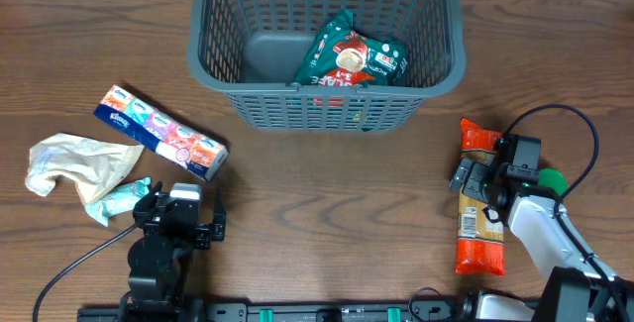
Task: Pack container
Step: 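Return the right gripper and grasp the orange spaghetti pack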
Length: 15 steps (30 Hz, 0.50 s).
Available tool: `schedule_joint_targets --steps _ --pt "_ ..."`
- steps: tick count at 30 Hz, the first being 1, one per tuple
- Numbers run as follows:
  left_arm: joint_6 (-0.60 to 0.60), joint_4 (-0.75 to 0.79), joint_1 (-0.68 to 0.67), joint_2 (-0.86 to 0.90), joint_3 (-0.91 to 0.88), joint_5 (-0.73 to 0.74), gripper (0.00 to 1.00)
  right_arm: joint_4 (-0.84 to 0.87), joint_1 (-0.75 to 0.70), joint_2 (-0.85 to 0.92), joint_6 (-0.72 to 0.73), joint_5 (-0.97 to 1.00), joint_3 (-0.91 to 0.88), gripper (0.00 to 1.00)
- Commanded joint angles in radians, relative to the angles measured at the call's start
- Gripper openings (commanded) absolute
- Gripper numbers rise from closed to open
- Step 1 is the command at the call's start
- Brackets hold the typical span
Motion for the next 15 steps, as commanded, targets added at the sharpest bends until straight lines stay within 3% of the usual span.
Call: schedule_joint_targets --steps 1,8,15 --pt "-0.006 -0.003 -0.003 -0.006 -0.018 -0.004 0.98 0.002 0.007 0.024 -0.018 0.006 -0.012 0.98" --pt "-0.006 -0.003 -0.003 -0.006 -0.018 -0.004 0.99 -0.001 0.007 0.08 -0.017 0.006 -0.012 0.95" --pt "-0.006 -0.003 -0.003 -0.006 -0.018 -0.004 0.98 -0.001 0.007 0.122 -0.017 0.005 -0.012 0.72"
